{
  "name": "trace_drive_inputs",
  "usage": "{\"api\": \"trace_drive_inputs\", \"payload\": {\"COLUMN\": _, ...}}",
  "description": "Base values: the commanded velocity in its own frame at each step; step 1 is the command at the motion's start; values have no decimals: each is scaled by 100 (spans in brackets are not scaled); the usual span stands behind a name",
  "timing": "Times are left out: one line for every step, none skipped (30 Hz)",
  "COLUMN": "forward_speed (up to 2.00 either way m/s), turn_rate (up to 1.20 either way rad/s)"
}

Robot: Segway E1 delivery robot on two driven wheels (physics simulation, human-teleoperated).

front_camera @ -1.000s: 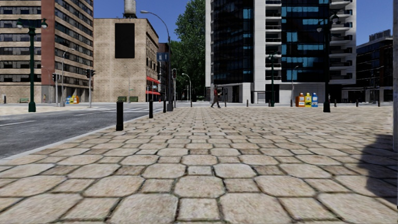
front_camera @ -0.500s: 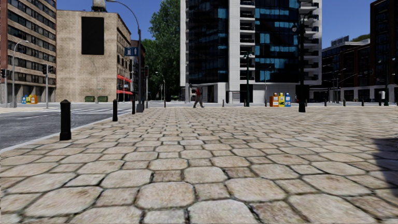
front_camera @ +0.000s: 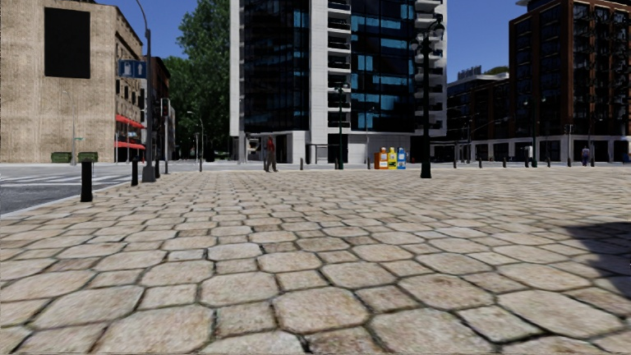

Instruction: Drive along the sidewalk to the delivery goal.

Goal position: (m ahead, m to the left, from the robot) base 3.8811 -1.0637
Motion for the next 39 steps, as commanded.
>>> {"api": "trace_drive_inputs", "payload": {"forward_speed": 180, "turn_rate": -58}}
{"api": "trace_drive_inputs", "payload": {"forward_speed": 180, "turn_rate": -58}}
{"api": "trace_drive_inputs", "payload": {"forward_speed": 180, "turn_rate": -58}}
{"api": "trace_drive_inputs", "payload": {"forward_speed": 180, "turn_rate": -58}}
{"api": "trace_drive_inputs", "payload": {"forward_speed": 180, "turn_rate": -58}}
{"api": "trace_drive_inputs", "payload": {"forward_speed": 180, "turn_rate": -58}}
{"api": "trace_drive_inputs", "payload": {"forward_speed": 180, "turn_rate": -58}}
{"api": "trace_drive_inputs", "payload": {"forward_speed": 180, "turn_rate": -58}}
{"api": "trace_drive_inputs", "payload": {"forward_speed": 180, "turn_rate": -58}}
{"api": "trace_drive_inputs", "payload": {"forward_speed": 180, "turn_rate": -58}}
{"api": "trace_drive_inputs", "payload": {"forward_speed": 180, "turn_rate": -58}}
{"api": "trace_drive_inputs", "payload": {"forward_speed": 180, "turn_rate": -58}}
{"api": "trace_drive_inputs", "payload": {"forward_speed": 180, "turn_rate": -58}}
{"api": "trace_drive_inputs", "payload": {"forward_speed": 180, "turn_rate": -59}}
{"api": "trace_drive_inputs", "payload": {"forward_speed": 180, "turn_rate": -59}}
{"api": "trace_drive_inputs", "payload": {"forward_speed": 180, "turn_rate": -60}}
{"api": "trace_drive_inputs", "payload": {"forward_speed": 180, "turn_rate": -60}}
{"api": "trace_drive_inputs", "payload": {"forward_speed": 180, "turn_rate": -61}}
{"api": "trace_drive_inputs", "payload": {"forward_speed": 180, "turn_rate": -61}}
{"api": "trace_drive_inputs", "payload": {"forward_speed": 180, "turn_rate": -61}}
{"api": "trace_drive_inputs", "payload": {"forward_speed": 180, "turn_rate": -61}}
{"api": "trace_drive_inputs", "payload": {"forward_speed": 180, "turn_rate": -61}}
{"api": "trace_drive_inputs", "payload": {"forward_speed": 180, "turn_rate": -61}}
{"api": "trace_drive_inputs", "payload": {"forward_speed": 180, "turn_rate": -61}}
{"api": "trace_drive_inputs", "payload": {"forward_speed": 180, "turn_rate": -61}}
{"api": "trace_drive_inputs", "payload": {"forward_speed": 180, "turn_rate": -61}}
{"api": "trace_drive_inputs", "payload": {"forward_speed": 180, "turn_rate": -61}}
{"api": "trace_drive_inputs", "payload": {"forward_speed": 180, "turn_rate": -61}}
{"api": "trace_drive_inputs", "payload": {"forward_speed": 180, "turn_rate": -61}}
{"api": "trace_drive_inputs", "payload": {"forward_speed": 180, "turn_rate": -61}}
{"api": "trace_drive_inputs", "payload": {"forward_speed": 180, "turn_rate": -61}}
{"api": "trace_drive_inputs", "payload": {"forward_speed": 180, "turn_rate": -61}}
{"api": "trace_drive_inputs", "payload": {"forward_speed": 180, "turn_rate": -61}}
{"api": "trace_drive_inputs", "payload": {"forward_speed": 180, "turn_rate": -61}}
{"api": "trace_drive_inputs", "payload": {"forward_speed": 180, "turn_rate": -61}}
{"api": "trace_drive_inputs", "payload": {"forward_speed": 180, "turn_rate": -61}}
{"api": "trace_drive_inputs", "payload": {"forward_speed": 180, "turn_rate": -61}}
{"api": "trace_drive_inputs", "payload": {"forward_speed": 180, "turn_rate": -61}}
{"api": "trace_drive_inputs", "payload": {"forward_speed": 180, "turn_rate": -61}}
